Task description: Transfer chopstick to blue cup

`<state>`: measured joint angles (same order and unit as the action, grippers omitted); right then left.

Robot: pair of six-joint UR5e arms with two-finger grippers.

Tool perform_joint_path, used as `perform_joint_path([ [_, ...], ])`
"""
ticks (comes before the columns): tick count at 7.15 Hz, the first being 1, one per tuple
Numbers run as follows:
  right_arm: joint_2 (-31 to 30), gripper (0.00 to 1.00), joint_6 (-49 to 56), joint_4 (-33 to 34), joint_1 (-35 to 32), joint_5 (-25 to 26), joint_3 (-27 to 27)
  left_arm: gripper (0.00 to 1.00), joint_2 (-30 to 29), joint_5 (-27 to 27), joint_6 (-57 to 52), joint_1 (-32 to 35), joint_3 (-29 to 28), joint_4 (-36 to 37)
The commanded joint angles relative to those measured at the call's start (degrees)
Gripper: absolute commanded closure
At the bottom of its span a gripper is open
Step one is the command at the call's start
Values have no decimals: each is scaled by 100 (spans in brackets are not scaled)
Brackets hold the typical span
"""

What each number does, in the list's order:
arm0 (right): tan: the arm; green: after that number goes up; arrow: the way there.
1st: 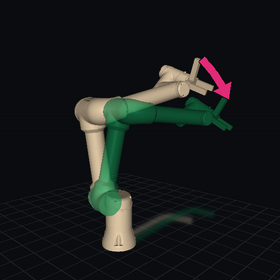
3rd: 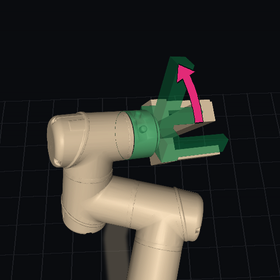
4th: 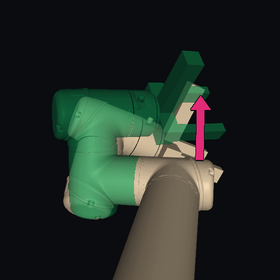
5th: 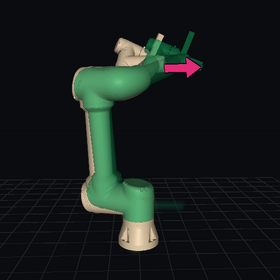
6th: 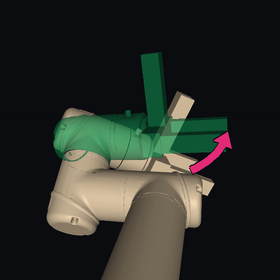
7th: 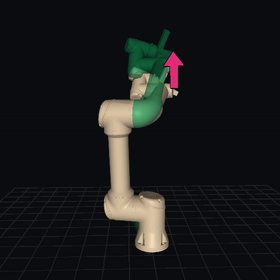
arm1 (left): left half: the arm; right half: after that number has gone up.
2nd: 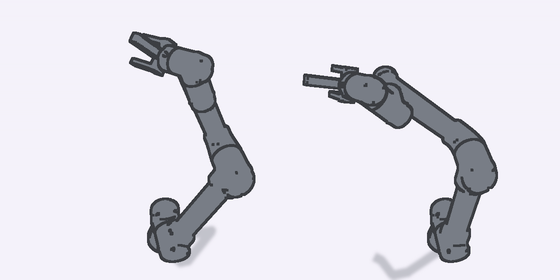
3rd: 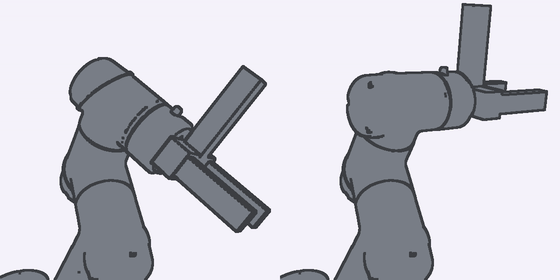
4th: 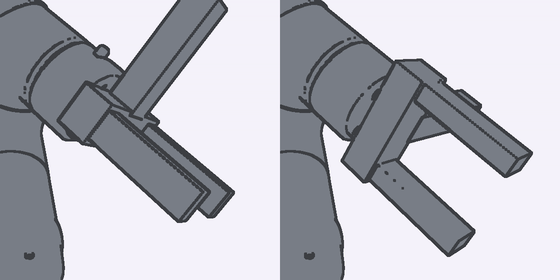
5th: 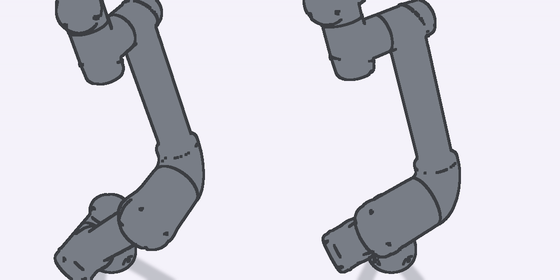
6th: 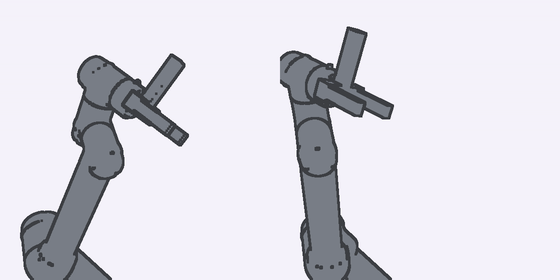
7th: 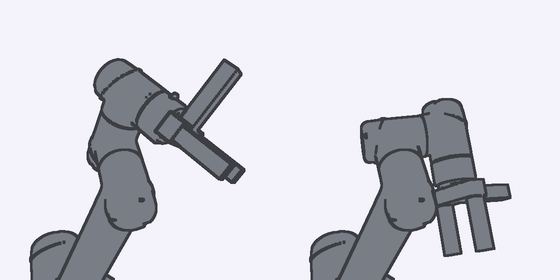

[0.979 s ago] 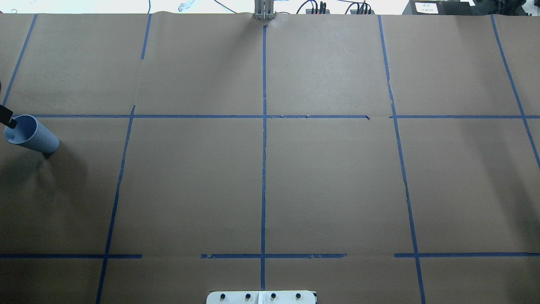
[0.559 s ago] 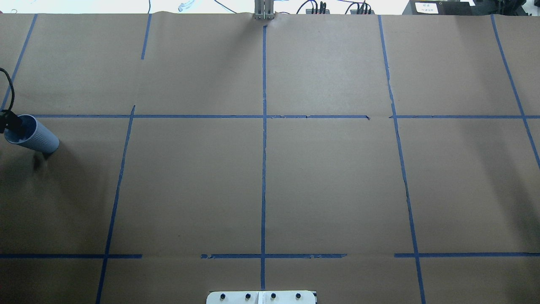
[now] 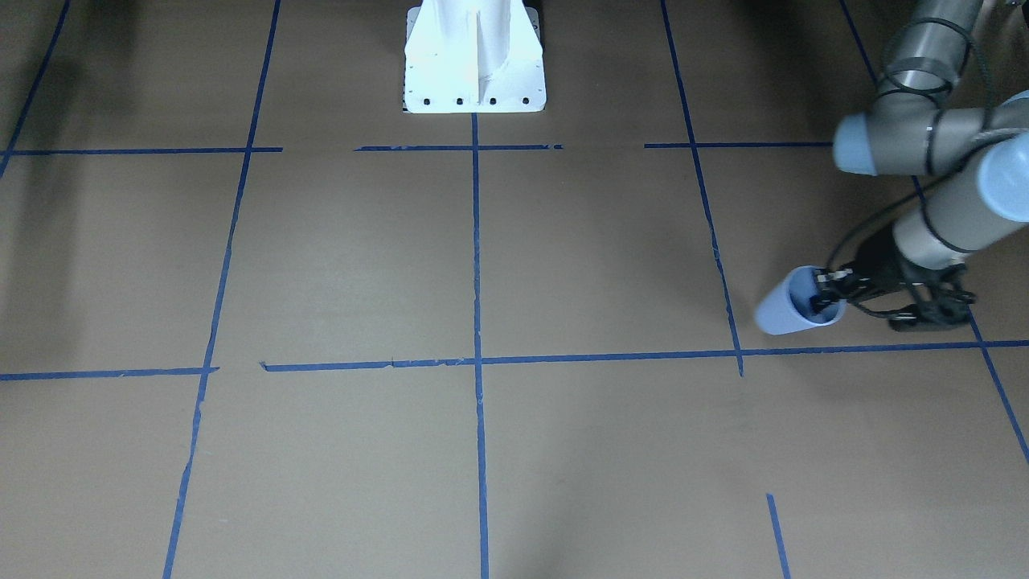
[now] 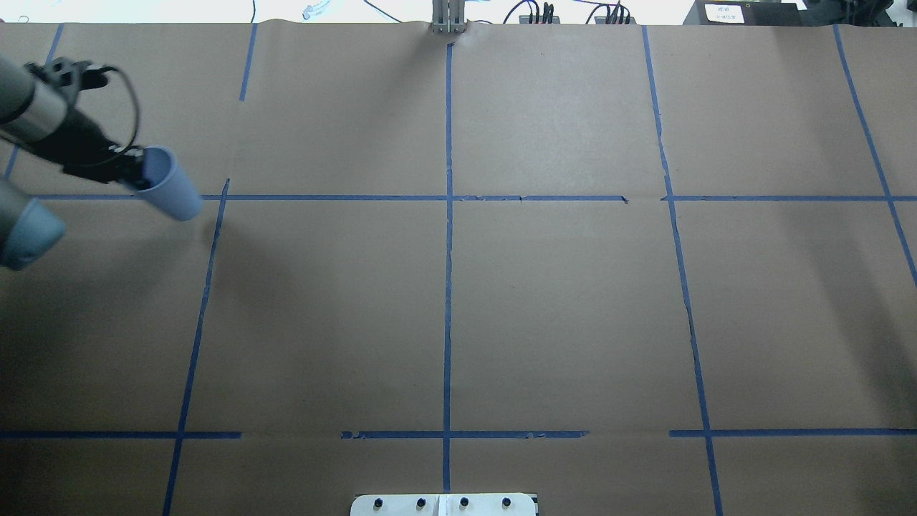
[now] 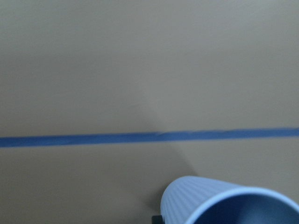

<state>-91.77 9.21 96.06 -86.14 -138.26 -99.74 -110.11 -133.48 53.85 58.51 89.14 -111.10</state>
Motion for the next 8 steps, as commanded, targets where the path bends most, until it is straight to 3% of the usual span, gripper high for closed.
perform_joint_path([
  [1,28,0,-7,0,1,-95,7,100,-1324,198,2217,-960,156,27],
  [3,37,0,-7,0,1,-219,-19,100,-1977,1399,2622,-1830,121,289],
  [5,37,0,-7,0,1,-219,-37,100,-2068,2235,2587,-2464,51,405],
  [8,37,0,-7,0,1,-219,-37,94,-2076,2528,2578,-2801,16,396],
])
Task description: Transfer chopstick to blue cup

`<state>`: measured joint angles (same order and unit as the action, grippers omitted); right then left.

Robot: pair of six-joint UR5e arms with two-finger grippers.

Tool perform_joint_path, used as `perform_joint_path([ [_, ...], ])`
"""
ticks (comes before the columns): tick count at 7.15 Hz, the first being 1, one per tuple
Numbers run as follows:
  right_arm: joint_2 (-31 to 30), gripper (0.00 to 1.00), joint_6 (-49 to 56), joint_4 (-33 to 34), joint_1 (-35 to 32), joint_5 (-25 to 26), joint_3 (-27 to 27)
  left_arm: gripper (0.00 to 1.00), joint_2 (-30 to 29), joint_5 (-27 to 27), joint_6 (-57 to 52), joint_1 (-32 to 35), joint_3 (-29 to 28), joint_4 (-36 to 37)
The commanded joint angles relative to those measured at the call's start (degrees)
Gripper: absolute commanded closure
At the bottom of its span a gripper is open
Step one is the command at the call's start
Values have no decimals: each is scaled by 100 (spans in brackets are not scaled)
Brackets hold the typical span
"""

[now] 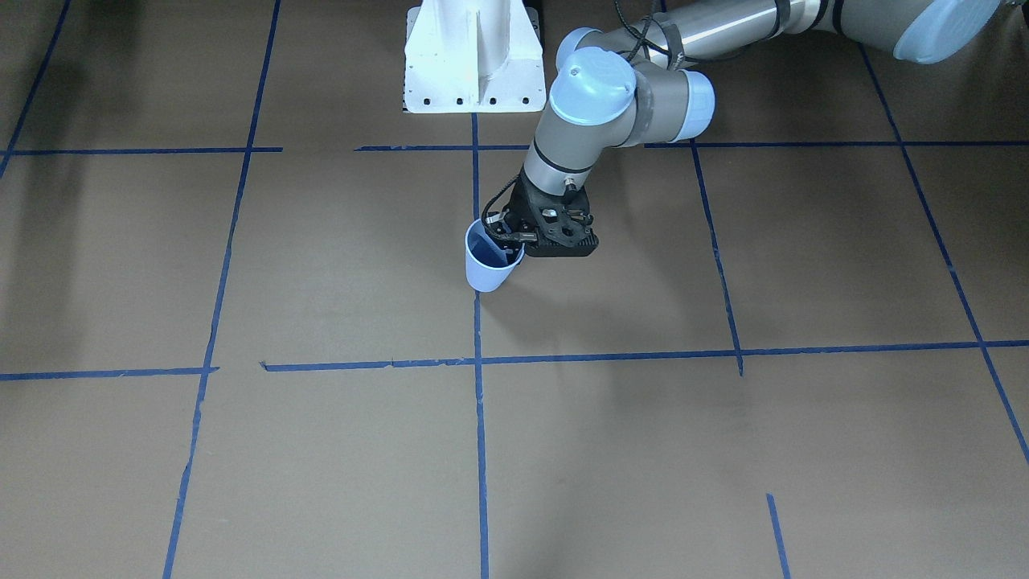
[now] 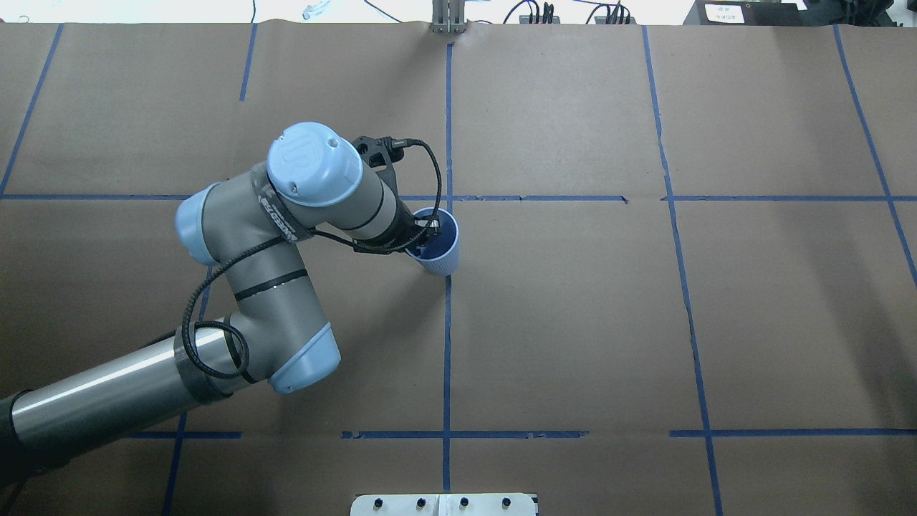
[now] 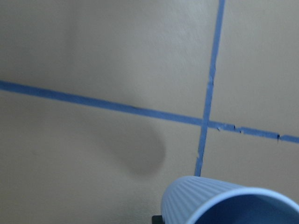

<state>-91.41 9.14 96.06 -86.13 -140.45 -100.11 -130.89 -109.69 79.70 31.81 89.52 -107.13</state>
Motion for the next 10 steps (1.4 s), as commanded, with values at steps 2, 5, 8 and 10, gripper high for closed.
perform_joint_path([
  [2,0,0,0,0,0,0,-35,61,2,150,45,-184,-49,8],
  [5,0,0,0,0,0,0,-35,0,36,150,72,77,605,43],
  [8,35,1,-18,9,-296,514,61,0,607,71,11,1315,1787,386],
  [10,123,2,-44,-479,-1356,755,864,0,765,-43,2,1695,1770,395],
])
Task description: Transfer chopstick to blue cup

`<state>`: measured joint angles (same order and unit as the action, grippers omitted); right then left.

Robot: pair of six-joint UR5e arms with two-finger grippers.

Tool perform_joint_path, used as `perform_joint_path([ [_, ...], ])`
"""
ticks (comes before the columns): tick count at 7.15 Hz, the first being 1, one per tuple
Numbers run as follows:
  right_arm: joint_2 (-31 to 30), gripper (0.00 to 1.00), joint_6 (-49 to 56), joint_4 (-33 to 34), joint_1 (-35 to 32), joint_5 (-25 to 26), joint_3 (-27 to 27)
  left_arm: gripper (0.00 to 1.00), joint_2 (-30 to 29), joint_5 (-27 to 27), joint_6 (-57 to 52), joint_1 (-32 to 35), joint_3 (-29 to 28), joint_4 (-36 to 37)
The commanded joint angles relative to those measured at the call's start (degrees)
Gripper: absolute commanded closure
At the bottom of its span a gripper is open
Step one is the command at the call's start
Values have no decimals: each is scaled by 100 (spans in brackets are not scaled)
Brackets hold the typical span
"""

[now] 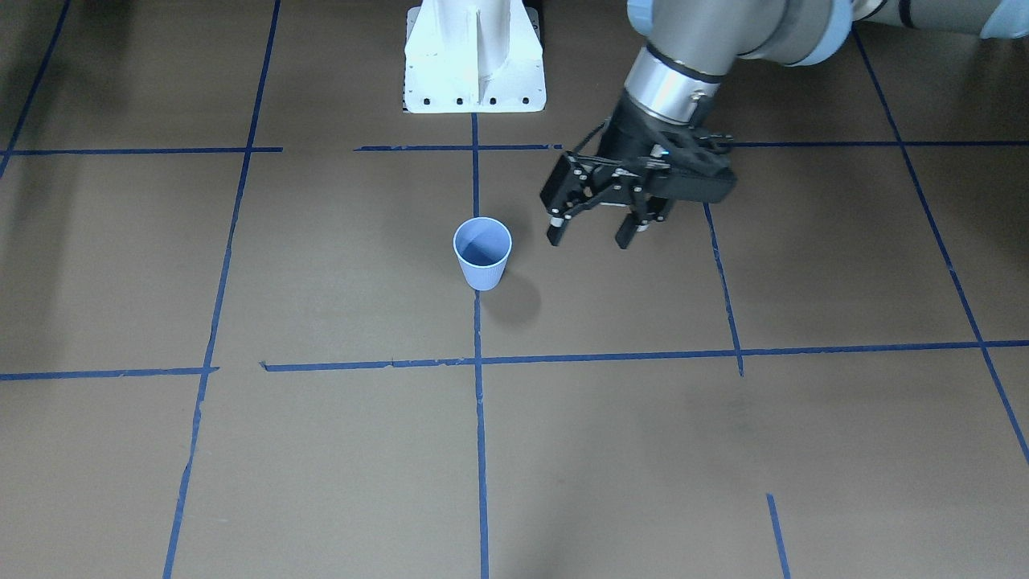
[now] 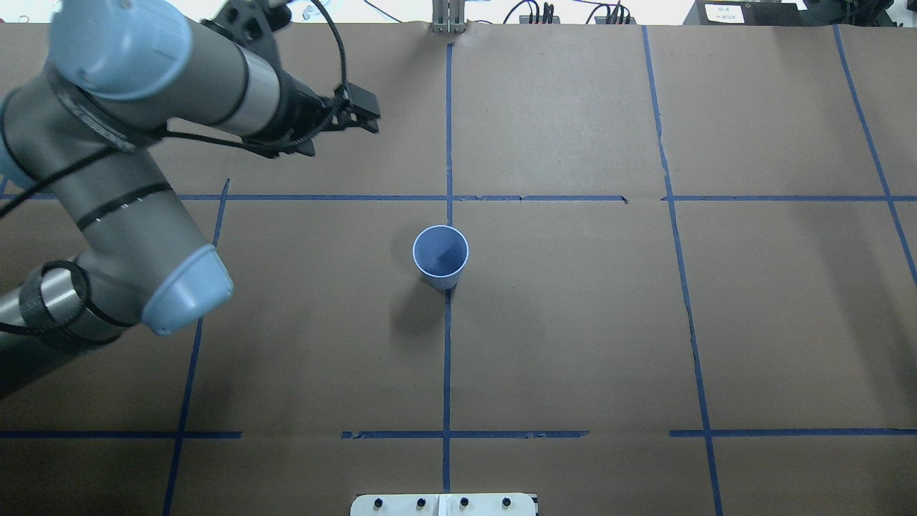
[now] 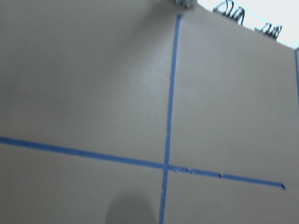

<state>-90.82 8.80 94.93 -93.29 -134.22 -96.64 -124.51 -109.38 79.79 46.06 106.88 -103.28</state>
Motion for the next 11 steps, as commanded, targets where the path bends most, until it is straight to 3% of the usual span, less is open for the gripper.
perform_joint_path([
  [1,47,2,-262,-1771,-978,151,1489,0,294,-170,-8,307,34,-60],
  [2,-5,5,-1074,-3047,-990,334,2108,0,348,-180,-8,307,43,-70],
  [3,-75,6,-1500,-3799,-990,614,2428,0,340,-180,1,307,52,-70],
  [8,-32,15,-1838,-3886,-850,801,2659,0,375,-180,19,307,96,-70],
  [9,-32,32,-1847,-3877,-814,801,2651,0,375,-180,19,307,96,-61],
  [10,-15,38,-1864,-3868,-710,801,2677,0,384,-180,19,307,105,-70],
  [11,55,38,-1864,-3877,-674,801,2747,0,393,-180,19,307,96,-70],
])
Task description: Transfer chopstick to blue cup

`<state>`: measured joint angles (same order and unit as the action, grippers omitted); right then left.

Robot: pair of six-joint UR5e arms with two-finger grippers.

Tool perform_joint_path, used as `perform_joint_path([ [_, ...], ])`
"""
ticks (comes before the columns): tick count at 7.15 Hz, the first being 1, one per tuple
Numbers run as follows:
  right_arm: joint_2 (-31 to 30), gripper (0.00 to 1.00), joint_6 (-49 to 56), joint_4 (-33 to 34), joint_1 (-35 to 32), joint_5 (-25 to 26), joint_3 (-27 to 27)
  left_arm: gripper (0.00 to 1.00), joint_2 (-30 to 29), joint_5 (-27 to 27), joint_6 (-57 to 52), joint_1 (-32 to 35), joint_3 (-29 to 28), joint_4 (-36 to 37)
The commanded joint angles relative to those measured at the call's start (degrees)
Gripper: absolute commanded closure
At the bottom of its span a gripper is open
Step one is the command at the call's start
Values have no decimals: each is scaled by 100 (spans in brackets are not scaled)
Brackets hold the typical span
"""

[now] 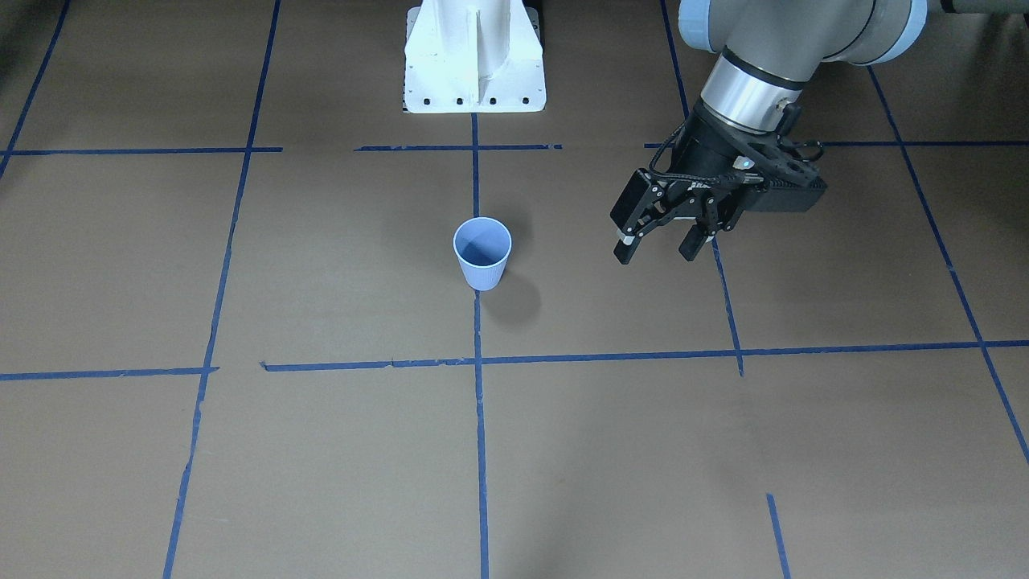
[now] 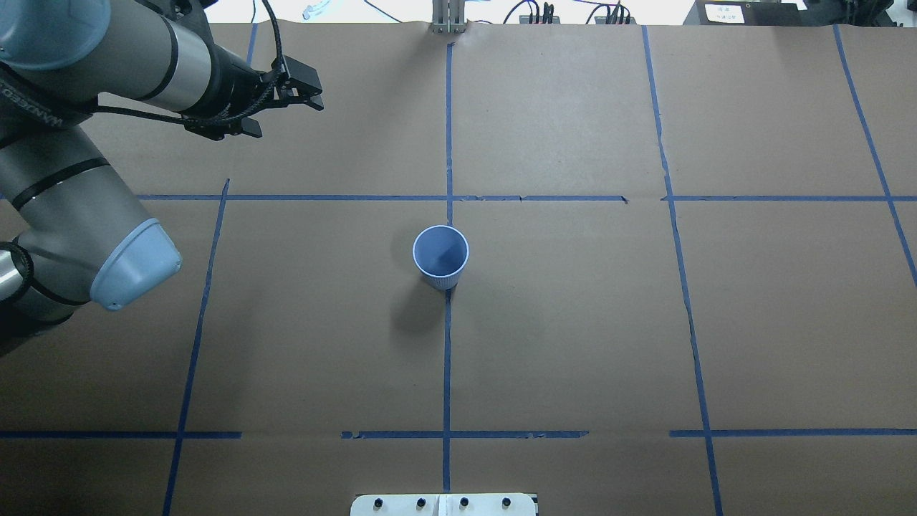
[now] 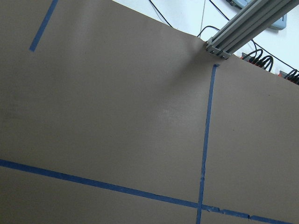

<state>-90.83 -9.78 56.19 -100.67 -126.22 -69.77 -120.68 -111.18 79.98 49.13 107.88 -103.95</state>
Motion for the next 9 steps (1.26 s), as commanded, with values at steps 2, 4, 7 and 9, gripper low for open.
perform_joint_path([
  [2,205,38,-6,-20,82,18,201,0,9,0,9,-9,-4,-2],
  [4,285,59,-15,-20,82,18,262,0,9,0,18,0,-3,-2],
  [7,285,100,73,-38,48,-51,140,0,0,0,26,-9,5,-2],
  [9,-21,100,82,6,-634,-332,-638,0,0,0,44,-9,84,7],
])
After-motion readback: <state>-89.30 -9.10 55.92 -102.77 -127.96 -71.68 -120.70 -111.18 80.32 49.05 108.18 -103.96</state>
